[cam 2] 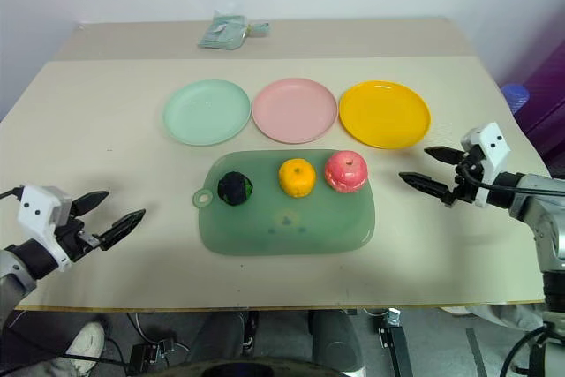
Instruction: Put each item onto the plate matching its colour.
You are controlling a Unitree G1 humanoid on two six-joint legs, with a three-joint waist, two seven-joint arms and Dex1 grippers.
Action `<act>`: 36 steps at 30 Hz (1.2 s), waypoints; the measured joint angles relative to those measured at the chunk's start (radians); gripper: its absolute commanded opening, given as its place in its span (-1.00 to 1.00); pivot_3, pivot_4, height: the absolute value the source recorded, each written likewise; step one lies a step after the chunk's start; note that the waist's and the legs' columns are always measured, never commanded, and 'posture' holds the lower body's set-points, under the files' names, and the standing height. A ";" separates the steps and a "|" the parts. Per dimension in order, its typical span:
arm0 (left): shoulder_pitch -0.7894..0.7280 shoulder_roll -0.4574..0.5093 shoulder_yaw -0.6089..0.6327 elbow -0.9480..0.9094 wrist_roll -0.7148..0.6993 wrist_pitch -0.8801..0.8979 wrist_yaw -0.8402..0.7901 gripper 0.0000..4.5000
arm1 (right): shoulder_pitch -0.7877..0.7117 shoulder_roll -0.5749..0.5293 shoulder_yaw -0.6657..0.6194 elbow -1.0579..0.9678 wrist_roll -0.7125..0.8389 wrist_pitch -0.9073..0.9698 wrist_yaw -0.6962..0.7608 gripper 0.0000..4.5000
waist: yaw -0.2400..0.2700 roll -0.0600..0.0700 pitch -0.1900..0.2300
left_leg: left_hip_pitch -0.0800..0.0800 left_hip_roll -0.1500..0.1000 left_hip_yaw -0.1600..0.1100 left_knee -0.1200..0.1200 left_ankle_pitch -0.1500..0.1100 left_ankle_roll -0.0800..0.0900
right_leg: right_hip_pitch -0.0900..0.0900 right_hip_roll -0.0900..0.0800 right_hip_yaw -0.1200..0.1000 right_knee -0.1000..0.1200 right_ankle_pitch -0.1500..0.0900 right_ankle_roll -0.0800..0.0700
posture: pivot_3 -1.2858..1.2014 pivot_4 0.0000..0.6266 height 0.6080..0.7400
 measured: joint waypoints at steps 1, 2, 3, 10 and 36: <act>0.000 -0.002 0.000 -0.004 -0.002 0.000 0.004 1.00 | -0.009 0.000 0.002 0.002 -0.003 -0.002 0.000 0.99 | 0.000 0.000 0.000 | 0.000 0.000 0.000 0.000 0.000 0.000 | 0.000 0.000 0.000 0.000 0.000 0.000 | 0.03 -0.52 1.00; -0.001 -0.005 0.000 -0.008 -0.002 0.001 0.011 1.00 | -0.019 0.001 0.008 0.006 -0.008 -0.007 0.000 0.99 | 0.000 0.000 0.000 | 0.000 0.000 0.000 0.000 0.000 0.000 | 0.000 0.000 0.000 0.000 0.000 0.000 | 0.03 -0.52 1.00; -0.002 -0.010 0.000 -0.009 -0.002 0.000 0.017 1.00 | -0.030 0.002 0.015 0.014 -0.013 -0.010 -0.001 0.99 | 0.000 0.000 0.000 | 0.000 0.000 0.000 0.000 0.000 0.000 | 0.000 0.000 0.000 0.000 0.000 0.000 | 0.03 -0.52 1.00; -0.033 -0.027 -0.001 -0.019 -0.011 0.005 0.049 1.00 | -0.047 0.039 0.027 0.017 -0.035 -0.023 -0.035 0.99 | 0.001 0.000 0.000 | 0.000 0.000 0.000 0.000 0.000 0.000 | 0.000 0.000 0.000 0.000 0.000 0.000 | 0.03 -0.52 1.00; -0.682 0.071 -0.716 0.310 0.200 -0.042 -0.284 1.00 | 0.386 0.102 -0.141 -0.656 0.205 0.225 -0.168 0.99 | 0.002 0.000 0.000 | 0.000 -0.002 -0.001 0.001 0.000 0.000 | 0.001 0.003 -0.001 0.001 0.000 0.000 | 0.03 -0.52 1.00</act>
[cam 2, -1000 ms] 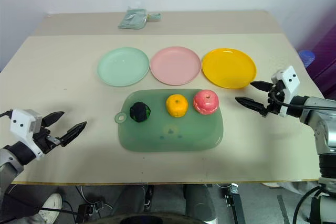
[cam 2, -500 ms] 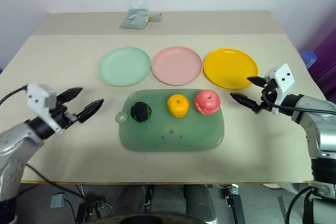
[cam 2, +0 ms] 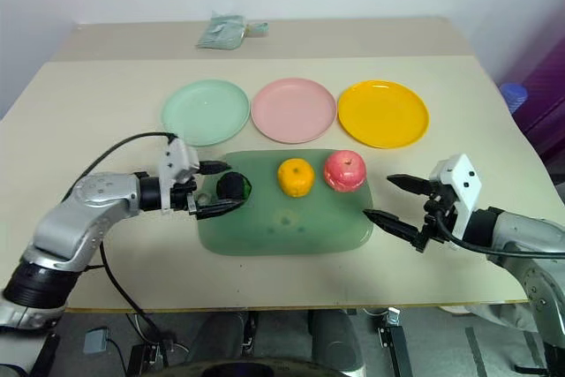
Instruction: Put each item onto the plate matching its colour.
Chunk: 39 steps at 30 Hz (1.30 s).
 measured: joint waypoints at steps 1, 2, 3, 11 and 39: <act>-0.010 -0.002 -0.020 0.024 0.028 -0.015 -0.004 1.00 | 0.001 0.006 0.004 -0.009 0.001 0.000 -0.008 0.99 | 0.001 0.000 0.000 | 0.000 0.000 0.000 0.000 0.000 0.000 | 0.000 0.000 0.000 0.000 0.000 0.000 | 0.03 -0.52 1.00; -0.016 -0.013 -0.030 0.049 0.052 -0.035 -0.007 1.00 | 0.002 0.014 0.006 -0.019 0.002 0.001 -0.018 0.99 | 0.002 0.000 0.000 | 0.000 0.000 0.000 0.000 0.000 0.000 | 0.000 -0.001 0.000 0.000 0.000 0.000 | 0.03 -0.52 1.00; -0.018 -0.029 -0.031 0.066 0.064 -0.051 -0.007 1.00 | 0.004 0.019 0.007 -0.026 0.002 0.001 -0.025 0.99 | 0.002 0.000 0.000 | -0.001 0.001 0.000 0.000 0.000 0.000 | 0.000 -0.001 0.000 0.000 0.000 0.000 | 0.03 -0.52 1.00; -0.024 -0.116 0.015 0.091 0.039 -0.064 -0.003 0.00 | -0.027 0.026 0.055 -0.036 0.003 0.009 -0.072 1.00 | -0.002 0.000 0.000 | -0.001 0.001 -0.001 0.000 0.000 0.000 | -0.001 -0.001 0.000 0.000 0.000 0.000 | 0.03 -0.52 1.00; -0.254 -0.190 0.310 0.447 0.125 -0.225 0.354 0.96 | -0.366 0.093 0.382 -0.064 -0.069 0.043 -0.218 1.00 | -0.009 -0.002 0.000 | -0.002 0.000 -0.001 0.000 0.001 -0.001 | -0.004 -0.003 0.000 0.002 0.000 0.001 | 0.03 -0.52 1.00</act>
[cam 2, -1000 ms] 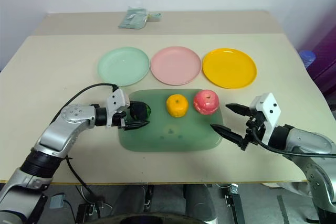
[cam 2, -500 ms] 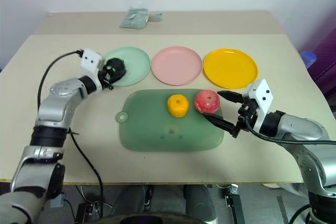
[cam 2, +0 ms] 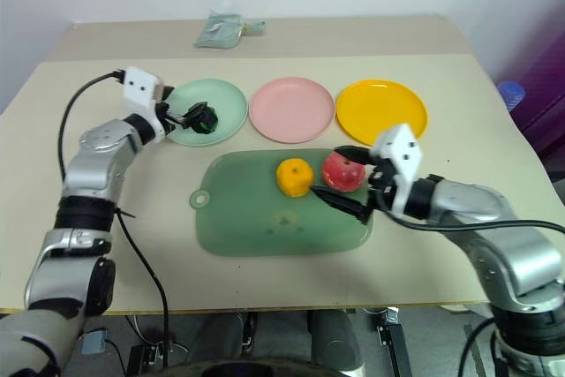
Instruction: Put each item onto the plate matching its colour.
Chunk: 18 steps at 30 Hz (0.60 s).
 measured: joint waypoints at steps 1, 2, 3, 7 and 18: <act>0.068 0.029 0.009 -0.079 -0.031 0.007 -0.046 0.96 | -0.030 0.023 0.039 0.014 -0.031 -0.001 -0.018 1.00 | -0.002 0.000 0.000 | 0.000 0.000 0.000 0.000 0.000 0.000 | 0.000 0.000 0.000 0.000 0.000 0.000 | 0.03 -0.52 1.00; 0.141 0.048 0.016 -0.158 -0.065 0.023 -0.098 0.96 | -0.050 0.041 0.065 0.032 -0.058 -0.005 -0.034 1.00 | 0.002 0.000 0.000 | 0.000 0.000 0.001 0.000 0.000 0.000 | 0.000 -0.001 0.000 0.000 0.000 0.000 | 0.03 -0.52 1.00; 0.213 0.075 0.018 -0.236 -0.101 0.042 -0.148 0.96 | -0.070 0.055 0.094 0.053 -0.081 -0.007 -0.043 1.00 | 0.002 0.000 0.000 | 0.000 0.000 0.001 0.000 0.000 0.000 | 0.000 -0.001 0.001 0.000 0.000 0.000 | 0.03 -0.52 1.00; 0.440 0.148 0.013 -0.461 -0.177 0.105 -0.271 0.96 | -0.118 0.082 0.195 0.128 -0.158 0.000 -0.046 1.00 | 0.017 0.000 0.000 | 0.000 0.000 -0.002 0.000 0.000 0.000 | 0.002 -0.002 -0.001 -0.001 0.000 -0.001 | 0.03 -0.52 1.00; 0.544 0.128 0.014 -0.672 -0.233 0.196 -0.223 1.00 | -0.186 0.163 0.263 0.287 -0.260 0.087 -0.094 0.76 | 0.007 0.000 0.000 | 0.001 0.000 -0.001 0.000 0.000 0.000 | 0.002 -0.001 -0.001 -0.001 0.000 -0.001 | 0.03 -0.52 1.00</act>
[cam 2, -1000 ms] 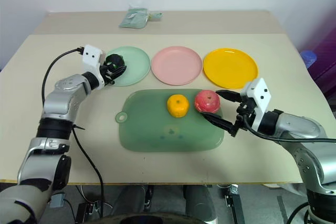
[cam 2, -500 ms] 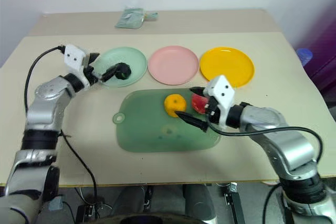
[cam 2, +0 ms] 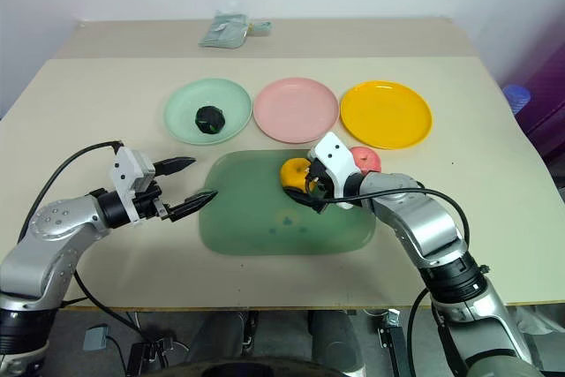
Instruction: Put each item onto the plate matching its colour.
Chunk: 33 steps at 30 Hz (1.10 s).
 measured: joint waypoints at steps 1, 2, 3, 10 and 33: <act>0.001 -0.002 -0.001 -0.005 -0.003 0.005 0.005 1.00 | -0.001 0.001 0.000 0.000 -0.005 0.000 0.000 0.63 | 0.000 0.000 0.000 | 0.000 0.000 0.000 0.000 0.000 0.000 | 0.000 0.000 0.000 0.000 0.000 0.000 | 0.03 -0.52 1.00; 0.000 -0.003 -0.001 -0.009 -0.006 0.009 0.010 1.00 | -0.002 0.003 0.000 0.000 -0.006 0.001 0.000 0.46 | 0.000 0.000 0.000 | 0.000 0.000 0.000 0.000 0.000 0.000 | 0.000 0.000 0.000 0.000 0.000 0.000 | 0.03 -0.52 1.00; 0.000 -0.003 -0.001 -0.014 -0.009 0.016 0.015 1.00 | -0.002 0.009 -0.002 -0.002 -0.006 0.005 0.000 0.38 | 0.000 0.000 0.000 | 0.000 0.000 0.000 0.000 0.000 0.000 | 0.000 0.000 0.000 0.000 0.000 0.000 | 0.03 -0.52 1.00; -0.013 -0.003 -0.007 -0.021 -0.017 0.033 0.013 1.00 | -0.152 0.071 -0.152 0.007 0.033 0.038 -0.072 0.38 | -0.002 0.000 0.000 | 0.000 0.000 0.000 0.000 0.000 0.000 | 0.000 0.000 0.000 0.000 0.000 0.000 | 0.03 -0.52 1.00; 0.128 -0.035 -0.056 0.019 0.008 -0.123 -0.038 1.00 | -0.150 -0.151 -0.319 0.407 -0.019 -0.335 0.268 0.99 | -0.006 0.003 0.001 | 0.000 0.001 0.003 -0.001 -0.001 0.001 | 0.000 0.000 0.002 -0.001 0.000 0.000 | 0.03 -0.52 1.00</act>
